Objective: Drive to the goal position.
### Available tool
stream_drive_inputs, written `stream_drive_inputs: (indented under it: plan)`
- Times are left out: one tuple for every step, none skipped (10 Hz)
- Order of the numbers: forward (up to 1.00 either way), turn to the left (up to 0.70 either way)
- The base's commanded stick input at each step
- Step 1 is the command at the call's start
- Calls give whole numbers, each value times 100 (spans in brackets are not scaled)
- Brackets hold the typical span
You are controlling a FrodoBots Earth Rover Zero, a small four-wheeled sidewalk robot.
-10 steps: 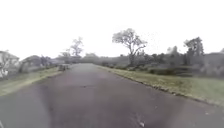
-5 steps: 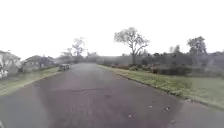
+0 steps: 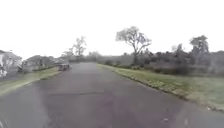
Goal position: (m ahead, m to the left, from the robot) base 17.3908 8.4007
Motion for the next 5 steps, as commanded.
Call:
stream_drive_inputs:
  plan:
    - [70,0]
    - [70,0]
    - [70,0]
    - [70,0]
    - [70,0]
